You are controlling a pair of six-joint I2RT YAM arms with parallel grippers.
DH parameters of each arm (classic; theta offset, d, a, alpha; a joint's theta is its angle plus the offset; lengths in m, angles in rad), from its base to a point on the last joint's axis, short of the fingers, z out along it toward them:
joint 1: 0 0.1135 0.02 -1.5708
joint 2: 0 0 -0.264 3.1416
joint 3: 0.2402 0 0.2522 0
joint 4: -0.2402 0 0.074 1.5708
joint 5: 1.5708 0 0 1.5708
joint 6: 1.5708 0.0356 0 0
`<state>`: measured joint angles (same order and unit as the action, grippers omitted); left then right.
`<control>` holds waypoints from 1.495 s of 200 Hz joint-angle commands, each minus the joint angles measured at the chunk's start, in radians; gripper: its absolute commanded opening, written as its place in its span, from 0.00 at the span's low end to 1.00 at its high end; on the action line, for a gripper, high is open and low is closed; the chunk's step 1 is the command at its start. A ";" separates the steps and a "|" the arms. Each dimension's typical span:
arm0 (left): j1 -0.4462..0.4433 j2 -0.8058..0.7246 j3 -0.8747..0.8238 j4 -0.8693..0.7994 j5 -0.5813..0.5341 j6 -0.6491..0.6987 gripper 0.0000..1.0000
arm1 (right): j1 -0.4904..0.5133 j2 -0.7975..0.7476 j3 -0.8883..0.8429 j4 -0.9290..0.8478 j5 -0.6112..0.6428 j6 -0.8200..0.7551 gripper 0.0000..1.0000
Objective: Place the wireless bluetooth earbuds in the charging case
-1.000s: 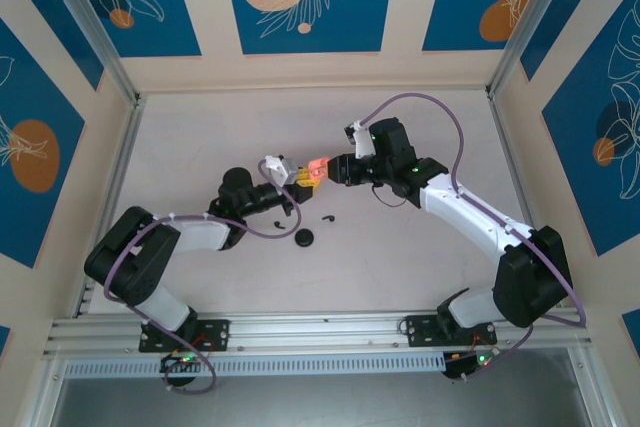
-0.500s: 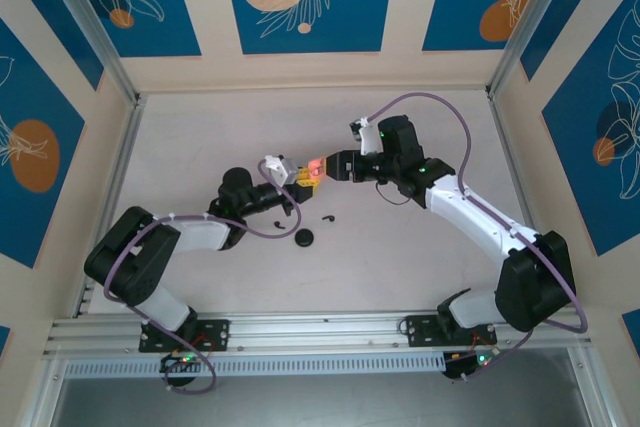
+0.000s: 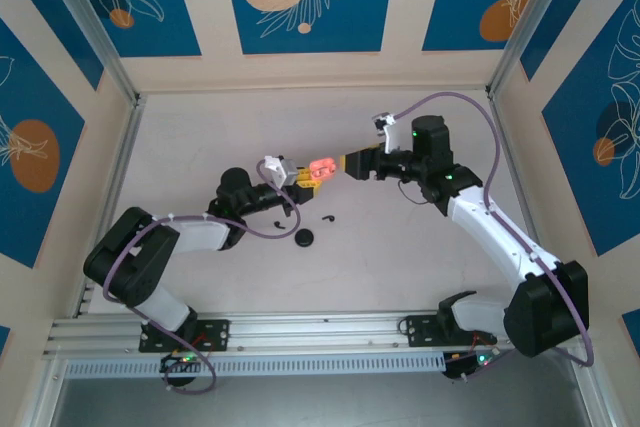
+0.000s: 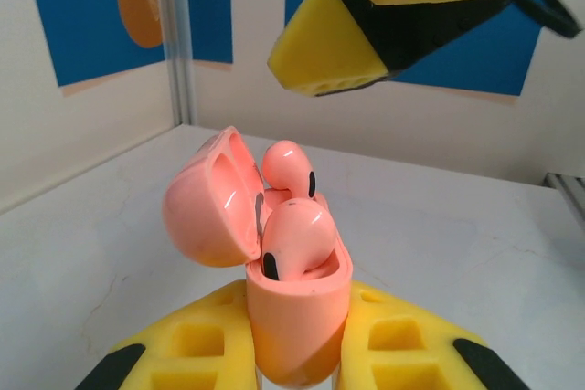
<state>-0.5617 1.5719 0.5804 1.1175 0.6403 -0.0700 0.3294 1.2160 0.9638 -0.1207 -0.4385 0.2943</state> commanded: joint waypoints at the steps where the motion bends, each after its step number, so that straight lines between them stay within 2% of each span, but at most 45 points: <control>1: -0.009 0.001 0.003 0.124 0.078 -0.033 0.13 | -0.051 -0.039 -0.017 -0.025 -0.209 -0.292 0.70; 41: -0.009 0.013 0.007 0.160 0.105 -0.068 0.13 | -0.120 -0.030 0.023 -0.211 -0.372 -0.753 0.56; 69: -0.009 0.009 0.009 0.160 0.108 -0.073 0.13 | -0.123 0.019 0.090 -0.315 -0.383 -0.905 0.52; 117: -0.009 0.009 0.012 0.156 0.110 -0.076 0.13 | -0.079 0.080 0.123 -0.300 -0.378 -0.970 0.46; 184: -0.008 0.017 0.016 0.160 0.107 -0.083 0.13 | -0.056 0.163 0.168 -0.263 -0.377 -0.972 0.39; 235: -0.009 0.019 0.019 0.155 0.098 -0.081 0.13 | -0.045 0.210 0.202 -0.299 -0.407 -0.992 0.37; 299: -0.007 0.017 0.015 0.151 0.078 -0.073 0.13 | -0.030 0.230 0.216 -0.328 -0.416 -1.002 0.29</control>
<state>-0.5617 1.5814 0.5808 1.2274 0.7174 -0.1413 0.2947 1.4399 1.1446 -0.4118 -0.8127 -0.6834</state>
